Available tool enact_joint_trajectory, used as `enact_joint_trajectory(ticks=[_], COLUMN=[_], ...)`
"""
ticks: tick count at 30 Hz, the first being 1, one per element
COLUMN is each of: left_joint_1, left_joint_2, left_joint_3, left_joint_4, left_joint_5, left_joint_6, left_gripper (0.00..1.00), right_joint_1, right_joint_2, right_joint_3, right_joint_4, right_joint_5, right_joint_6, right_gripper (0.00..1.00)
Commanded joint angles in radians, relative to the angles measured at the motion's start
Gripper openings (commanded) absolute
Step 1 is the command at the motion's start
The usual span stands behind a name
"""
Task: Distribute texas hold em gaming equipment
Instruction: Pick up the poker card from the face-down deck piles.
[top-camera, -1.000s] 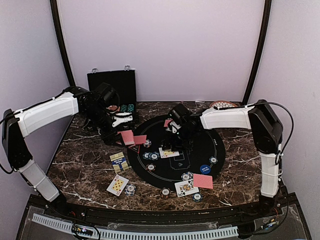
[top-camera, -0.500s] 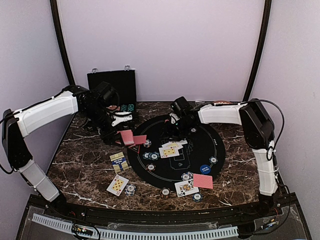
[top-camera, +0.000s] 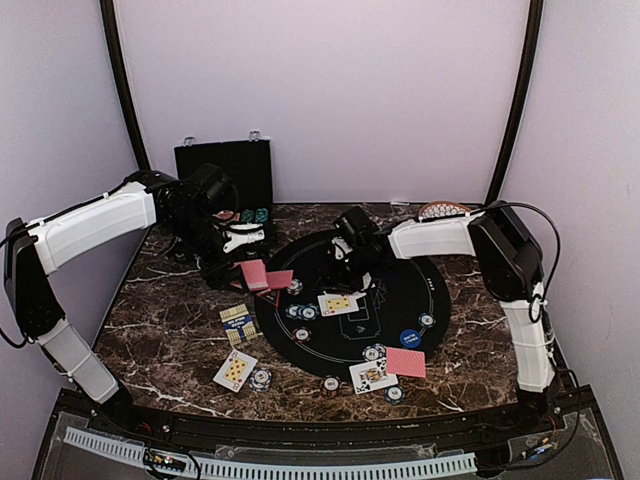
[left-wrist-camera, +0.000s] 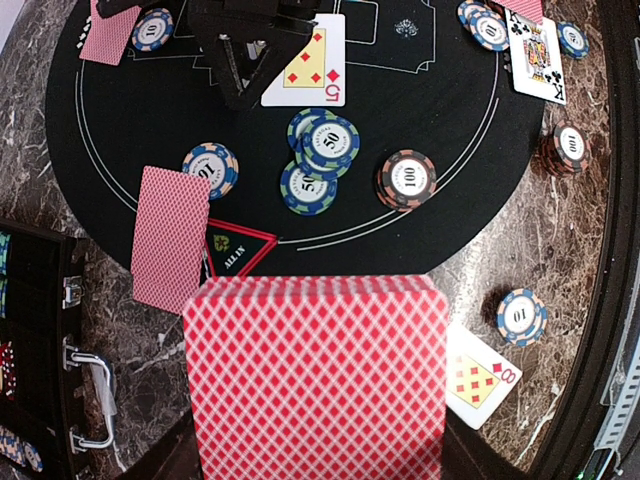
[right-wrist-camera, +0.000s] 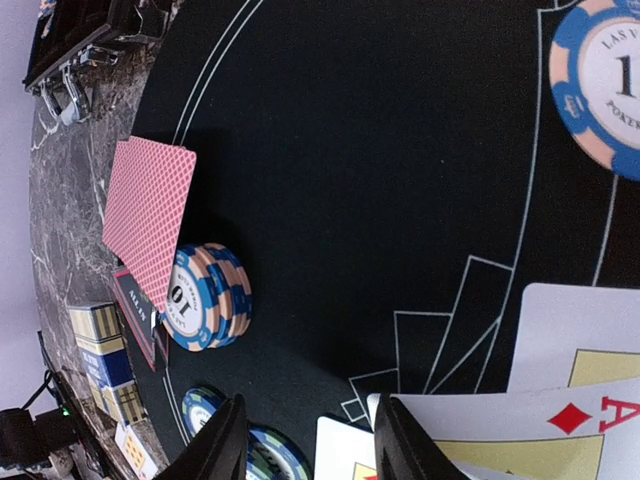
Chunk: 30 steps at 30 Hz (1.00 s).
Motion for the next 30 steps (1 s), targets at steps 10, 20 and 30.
enact_joint_trajectory(ticks=[10, 20, 30], left_joint_1=[0.006, 0.006, 0.006], left_joint_2=[-0.005, 0.002, -0.005], left_joint_3=[0.042, 0.059, 0.054], left_joint_4=[-0.019, -0.008, 0.023], left_joint_5=[0.011, 0.014, 0.034], left_joint_6=[0.005, 0.004, -0.011], left_gripper=[0.00, 0.00, 0.00], right_joint_1=[-0.005, -0.005, 0.012], right_joint_2=[-0.113, -0.240, -0.257], right_joint_3=[-0.147, -0.114, -0.216], right_joint_4=[-0.005, 0.118, 0.560], right_joint_5=[0.070, -0.105, -0.440], right_joint_6=[-0.014, 0.075, 0.371], right_gripper=[0.44, 0.68, 0.85])
